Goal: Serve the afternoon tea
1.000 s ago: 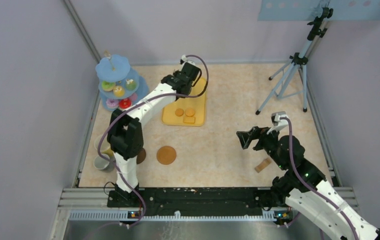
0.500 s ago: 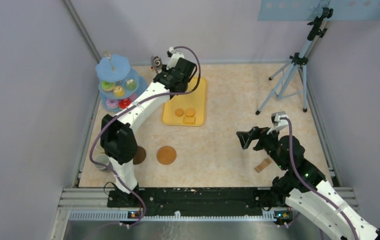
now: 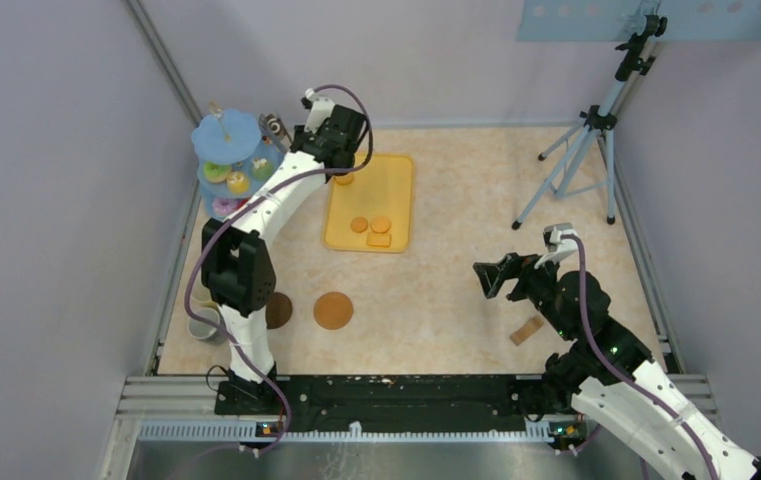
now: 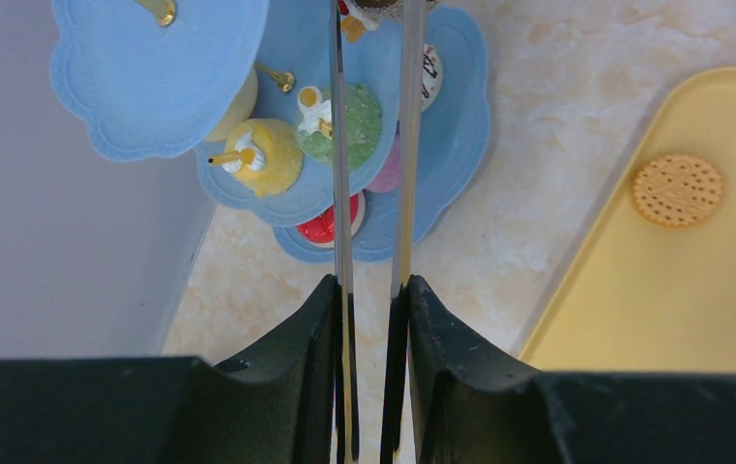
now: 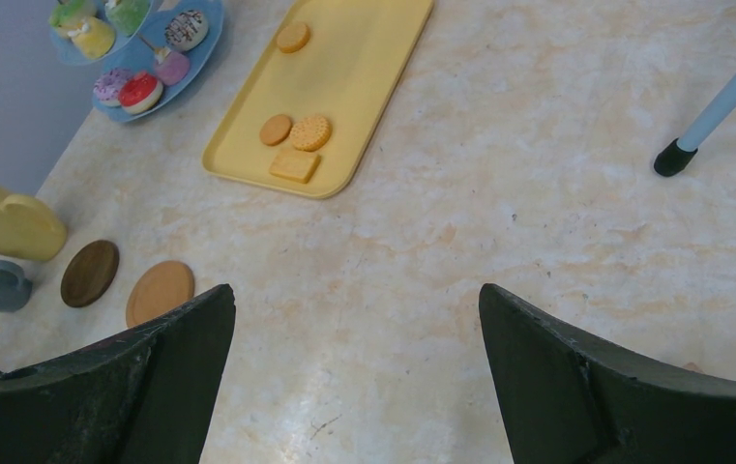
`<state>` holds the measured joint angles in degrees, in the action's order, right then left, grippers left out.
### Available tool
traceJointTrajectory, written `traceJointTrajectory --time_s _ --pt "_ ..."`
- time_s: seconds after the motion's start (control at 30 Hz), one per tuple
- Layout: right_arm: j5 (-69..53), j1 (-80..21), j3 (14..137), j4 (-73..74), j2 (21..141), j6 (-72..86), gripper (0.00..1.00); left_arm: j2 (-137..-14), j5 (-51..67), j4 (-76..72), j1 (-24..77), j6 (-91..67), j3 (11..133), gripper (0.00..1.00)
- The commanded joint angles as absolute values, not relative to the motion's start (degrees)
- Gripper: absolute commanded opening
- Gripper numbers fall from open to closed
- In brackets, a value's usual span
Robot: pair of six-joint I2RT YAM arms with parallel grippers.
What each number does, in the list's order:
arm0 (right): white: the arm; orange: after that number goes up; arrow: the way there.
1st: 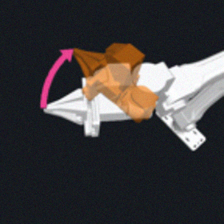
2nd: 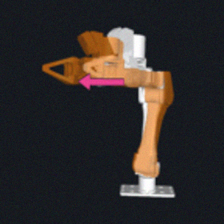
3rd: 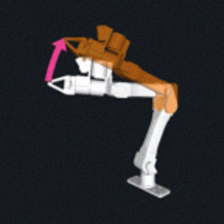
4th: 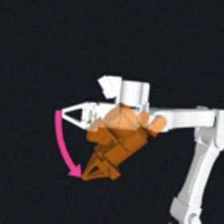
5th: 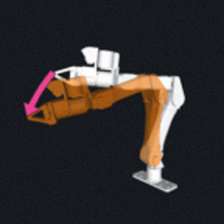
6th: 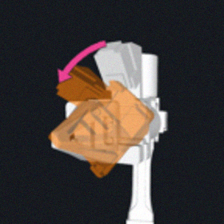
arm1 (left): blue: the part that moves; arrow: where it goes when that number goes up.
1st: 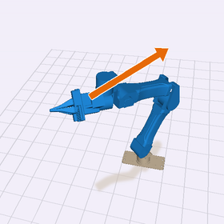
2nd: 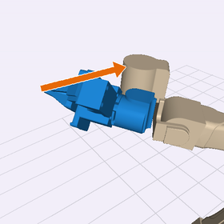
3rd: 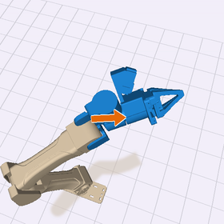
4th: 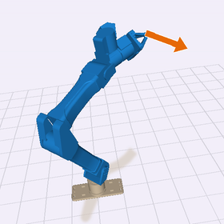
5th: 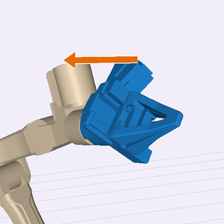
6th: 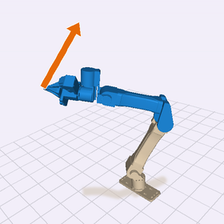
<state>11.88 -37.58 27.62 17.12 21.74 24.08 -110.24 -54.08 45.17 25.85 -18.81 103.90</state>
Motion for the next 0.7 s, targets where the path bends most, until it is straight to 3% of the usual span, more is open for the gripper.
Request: traceJointTrajectory --time_s 0.0,0.3,0.53,0.67 --pt "11.78 -37.18 27.43 14.64 21.09 24.28 0.95 -108.81 -54.75 43.59 23.38 -20.09 104.75 0.13" --pt "11.43 -37.18 27.01 13.84 22.21 24.40 0.95 -107.37 -52.25 42.06 18.75 -19.93 102.15 0.18" --pt "11.31 -37.19 26.80 13.25 22.71 24.41 0.95 -106.86 -51.40 41.06 17.93 -18.93 101.25 0.39" --pt "11.08 -37.18 26.86 13.16 23.03 24.45 0.95 -105.84 -50.71 40.96 18.02 -19.06 100.99 0.45"
